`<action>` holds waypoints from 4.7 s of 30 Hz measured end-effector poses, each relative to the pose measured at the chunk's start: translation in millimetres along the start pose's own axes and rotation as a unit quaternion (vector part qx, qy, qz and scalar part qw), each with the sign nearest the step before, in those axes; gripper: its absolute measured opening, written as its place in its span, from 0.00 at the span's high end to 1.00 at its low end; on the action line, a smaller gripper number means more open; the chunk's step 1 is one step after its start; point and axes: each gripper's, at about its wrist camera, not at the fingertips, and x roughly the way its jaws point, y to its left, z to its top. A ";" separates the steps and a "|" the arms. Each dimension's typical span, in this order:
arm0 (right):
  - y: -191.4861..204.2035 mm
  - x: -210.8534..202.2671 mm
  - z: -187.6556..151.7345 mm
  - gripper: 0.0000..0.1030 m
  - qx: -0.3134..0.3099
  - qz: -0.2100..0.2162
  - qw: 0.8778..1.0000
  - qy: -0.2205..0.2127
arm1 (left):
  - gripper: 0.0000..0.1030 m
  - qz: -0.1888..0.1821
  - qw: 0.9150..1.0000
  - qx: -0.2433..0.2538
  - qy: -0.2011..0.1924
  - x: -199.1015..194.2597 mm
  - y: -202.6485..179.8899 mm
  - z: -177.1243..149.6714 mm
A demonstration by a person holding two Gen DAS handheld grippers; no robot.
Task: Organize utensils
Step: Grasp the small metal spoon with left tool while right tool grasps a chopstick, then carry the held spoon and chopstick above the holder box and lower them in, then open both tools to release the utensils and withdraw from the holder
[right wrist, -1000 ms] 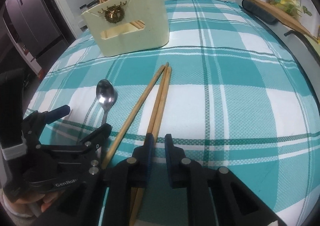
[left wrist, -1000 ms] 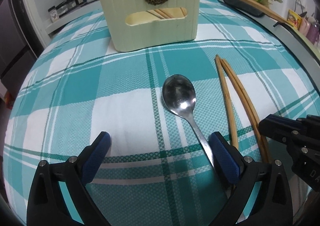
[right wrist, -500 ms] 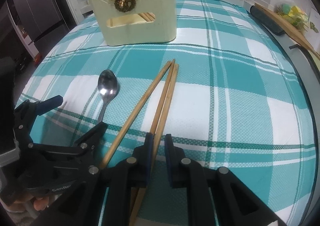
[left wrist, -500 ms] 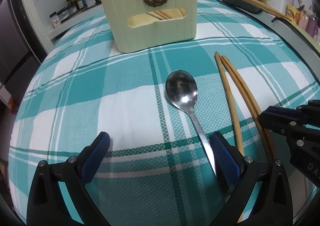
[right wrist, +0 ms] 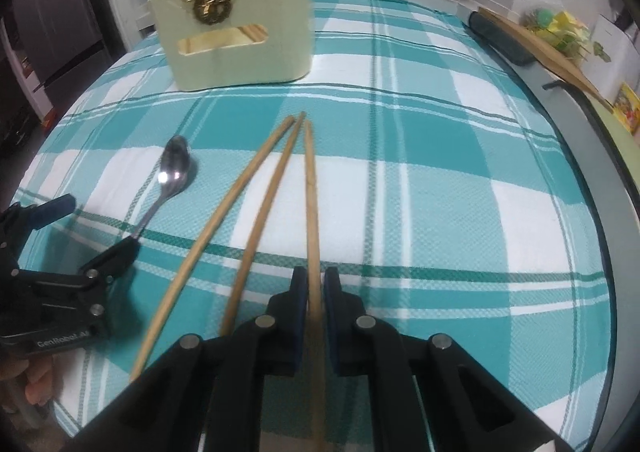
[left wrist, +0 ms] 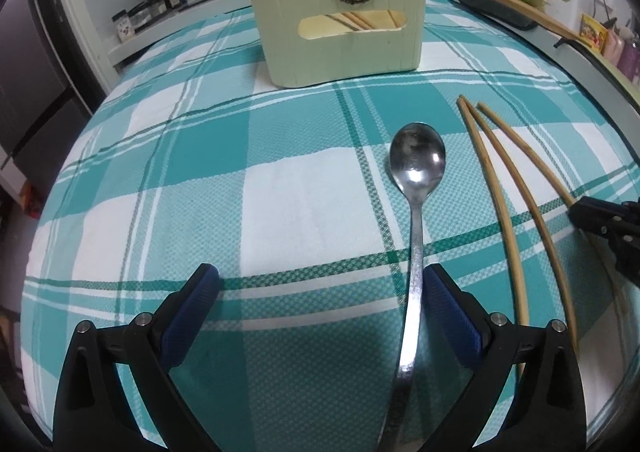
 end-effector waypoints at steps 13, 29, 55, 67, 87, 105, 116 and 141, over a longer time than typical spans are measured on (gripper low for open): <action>-17.2 -22.9 -44.3 0.43 -0.029 0.005 0.999 -0.023 | 0.02 -0.056 0.998 0.030 0.009 -1.7 2.0 -1.7; -14.8 8.2 11.9 0.51 -0.103 0.036 0.994 0.014 | 0.47 -0.114 0.991 0.066 -0.018 26.5 -31.0 52.1; -24.0 -44.4 57.4 0.93 -0.018 0.097 0.994 -0.054 | 0.65 -0.098 0.989 0.064 -0.094 -50.7 -17.5 59.4; -18.4 -94.5 53.8 0.93 -0.017 0.112 0.990 -0.084 | 0.65 -0.113 0.985 0.061 -0.117 -85.4 -10.4 58.1; -6.3 -163.2 51.0 0.93 -0.037 0.109 0.980 -0.163 | 0.65 -0.167 0.975 0.010 -0.147 -136.4 21.5 62.2; -1.0 -211.0 134.9 0.94 -0.027 0.095 0.959 -0.265 | 0.65 -0.169 0.957 -0.051 -0.230 -202.6 94.8 168.7; 23.1 -197.2 229.3 0.94 -0.051 0.103 0.940 -0.320 | 0.65 -0.140 0.951 -0.099 -0.257 -153.3 108.7 254.9; 16.6 -63.9 254.6 0.61 -0.025 0.134 0.974 -0.182 | 0.15 -0.096 0.991 -0.053 -0.083 -45.0 86.7 219.0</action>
